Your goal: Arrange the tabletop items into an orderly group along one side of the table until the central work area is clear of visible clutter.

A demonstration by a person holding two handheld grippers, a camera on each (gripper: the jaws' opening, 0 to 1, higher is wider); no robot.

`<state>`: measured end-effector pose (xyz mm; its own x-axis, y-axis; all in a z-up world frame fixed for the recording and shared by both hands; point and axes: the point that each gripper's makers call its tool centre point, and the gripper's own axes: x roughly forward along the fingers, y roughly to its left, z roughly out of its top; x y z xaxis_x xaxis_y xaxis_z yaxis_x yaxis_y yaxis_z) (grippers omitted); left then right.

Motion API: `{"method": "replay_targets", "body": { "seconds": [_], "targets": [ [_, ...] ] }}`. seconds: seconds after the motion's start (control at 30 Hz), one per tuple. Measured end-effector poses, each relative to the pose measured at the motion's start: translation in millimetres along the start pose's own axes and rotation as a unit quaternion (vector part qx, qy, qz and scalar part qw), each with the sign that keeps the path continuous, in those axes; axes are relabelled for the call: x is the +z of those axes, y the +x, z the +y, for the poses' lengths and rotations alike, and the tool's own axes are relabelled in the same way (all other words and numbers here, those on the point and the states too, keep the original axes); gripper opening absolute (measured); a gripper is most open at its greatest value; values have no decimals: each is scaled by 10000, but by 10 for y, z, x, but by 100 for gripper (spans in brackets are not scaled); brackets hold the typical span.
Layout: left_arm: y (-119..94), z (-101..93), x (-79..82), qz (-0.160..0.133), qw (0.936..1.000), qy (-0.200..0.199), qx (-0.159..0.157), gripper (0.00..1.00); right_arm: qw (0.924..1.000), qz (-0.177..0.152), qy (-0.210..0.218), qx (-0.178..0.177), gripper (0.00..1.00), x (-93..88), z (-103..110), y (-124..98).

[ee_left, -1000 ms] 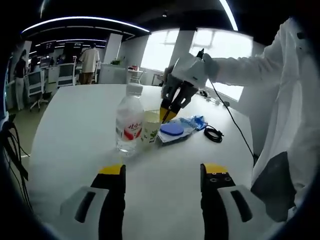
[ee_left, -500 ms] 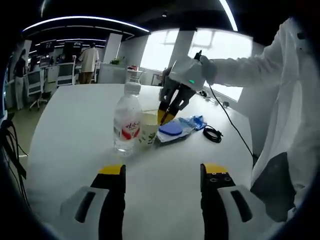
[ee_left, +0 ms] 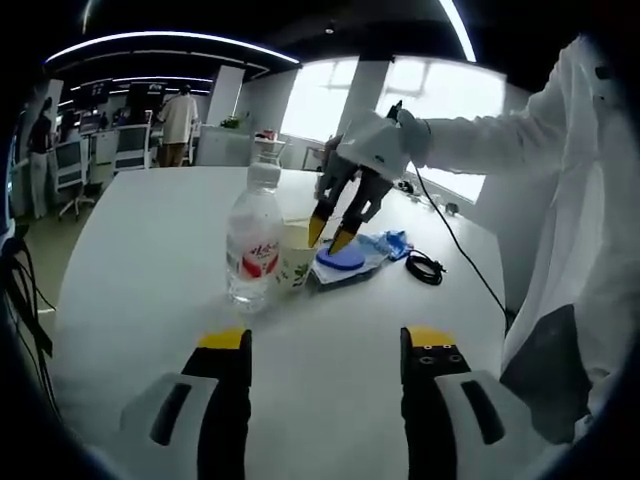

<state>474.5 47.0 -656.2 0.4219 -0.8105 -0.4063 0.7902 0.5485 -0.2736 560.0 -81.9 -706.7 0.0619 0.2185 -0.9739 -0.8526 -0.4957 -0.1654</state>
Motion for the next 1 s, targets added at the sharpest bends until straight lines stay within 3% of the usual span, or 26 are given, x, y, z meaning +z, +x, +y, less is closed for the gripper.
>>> {"method": "replay_targets", "body": {
  "seconds": [0.23,0.53,0.8,1.0],
  "targets": [
    [14,-19,40,19,10000,53,-20,60,9998,-119,106,-75,25,10,18,-47],
    [36,-70,108,66,9998,166,-77,61,9966,-535,573,-266,33,96,63,-122],
    [69,-129,206,72,9995,286,-128,62,9865,-1025,1179,-482,39,165,101,-265],
    [120,-209,277,79,9989,412,-212,64,9731,-1336,1728,-731,41,184,157,-345]
  ]
}}
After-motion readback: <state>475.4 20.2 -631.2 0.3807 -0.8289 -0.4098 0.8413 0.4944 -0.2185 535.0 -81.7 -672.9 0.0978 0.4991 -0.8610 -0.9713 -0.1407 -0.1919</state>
